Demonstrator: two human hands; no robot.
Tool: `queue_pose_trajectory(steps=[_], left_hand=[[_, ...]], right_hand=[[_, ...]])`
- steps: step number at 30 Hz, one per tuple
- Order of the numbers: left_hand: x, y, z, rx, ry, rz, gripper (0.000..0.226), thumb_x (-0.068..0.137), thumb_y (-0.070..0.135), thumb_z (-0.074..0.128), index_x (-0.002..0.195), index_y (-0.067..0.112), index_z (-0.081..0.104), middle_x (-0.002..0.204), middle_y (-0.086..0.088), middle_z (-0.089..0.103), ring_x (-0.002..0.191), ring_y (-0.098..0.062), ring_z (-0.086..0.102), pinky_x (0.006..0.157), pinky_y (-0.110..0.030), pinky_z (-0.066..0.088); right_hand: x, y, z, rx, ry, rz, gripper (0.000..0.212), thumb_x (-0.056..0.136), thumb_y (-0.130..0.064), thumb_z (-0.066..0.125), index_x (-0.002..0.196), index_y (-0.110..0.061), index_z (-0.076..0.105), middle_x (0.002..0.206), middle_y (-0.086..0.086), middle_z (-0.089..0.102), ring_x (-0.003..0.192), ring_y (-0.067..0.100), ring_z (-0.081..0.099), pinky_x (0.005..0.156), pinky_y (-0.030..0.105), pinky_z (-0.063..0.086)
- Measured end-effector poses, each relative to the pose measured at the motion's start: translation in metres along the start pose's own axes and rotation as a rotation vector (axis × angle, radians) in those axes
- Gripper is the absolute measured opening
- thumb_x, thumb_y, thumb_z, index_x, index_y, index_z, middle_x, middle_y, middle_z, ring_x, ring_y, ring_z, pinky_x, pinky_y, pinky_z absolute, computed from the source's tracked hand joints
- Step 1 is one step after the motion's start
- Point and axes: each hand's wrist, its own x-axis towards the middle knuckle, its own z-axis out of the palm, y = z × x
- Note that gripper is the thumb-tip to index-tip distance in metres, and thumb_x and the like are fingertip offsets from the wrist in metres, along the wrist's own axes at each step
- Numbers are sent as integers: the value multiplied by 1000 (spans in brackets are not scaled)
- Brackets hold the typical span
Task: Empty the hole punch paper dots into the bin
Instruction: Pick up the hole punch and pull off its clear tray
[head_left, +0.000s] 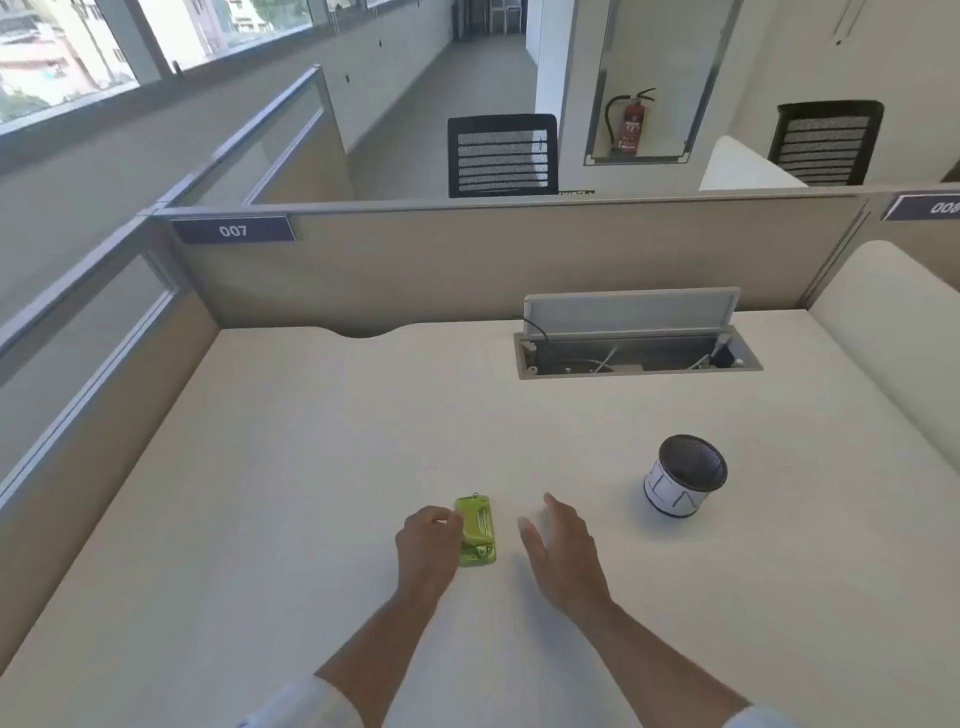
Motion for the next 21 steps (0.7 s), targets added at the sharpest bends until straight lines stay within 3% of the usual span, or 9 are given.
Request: queue_pose_trajectory(steps=[4, 8, 14, 19, 21], left_hand=[[6, 7, 1, -88, -66, -110, 15, 92, 24, 71, 86, 13, 78, 88, -8, 81, 85, -29, 79, 68, -32, 57], [14, 3, 8, -112, -99, -150, 20, 89, 17, 74, 71, 11, 70, 74, -8, 68, 68, -27, 64, 61, -31, 48], [17, 1, 9, -234, -157, -218, 9, 93, 4, 77, 97, -3, 79, 81, -14, 76, 55, -19, 68, 60, -28, 60], [0, 8, 5, -332, -203, -217, 11, 93, 4, 77, 99, -6, 79, 90, -25, 81, 65, -23, 74, 75, -38, 64], [-11, 13, 0, -366, -232, -195, 11, 93, 6, 78, 97, -5, 80, 89, -24, 81, 68, -23, 74, 75, -38, 64]], right_hand=[[6, -1, -3, 81, 6, 74, 66, 108, -49, 44, 161, -12, 36, 166, 5, 43, 154, 24, 37, 124, 38, 28], [6, 5, 0, 64, 1, 68, 63, 108, -46, 45, 160, -12, 38, 165, 4, 45, 154, 23, 38, 124, 38, 29], [5, 16, 3, 69, 9, 24, 57, 108, -40, 48, 158, -14, 42, 162, -1, 48, 152, 20, 39, 122, 33, 28], [8, 20, -2, 288, -8, 58, 46, 108, -37, 53, 147, -14, 57, 149, 0, 60, 143, 20, 52, 117, 30, 39], [7, 16, -9, 435, -11, 97, 36, 107, -36, 54, 130, -12, 68, 135, 6, 70, 131, 25, 62, 104, 25, 46]])
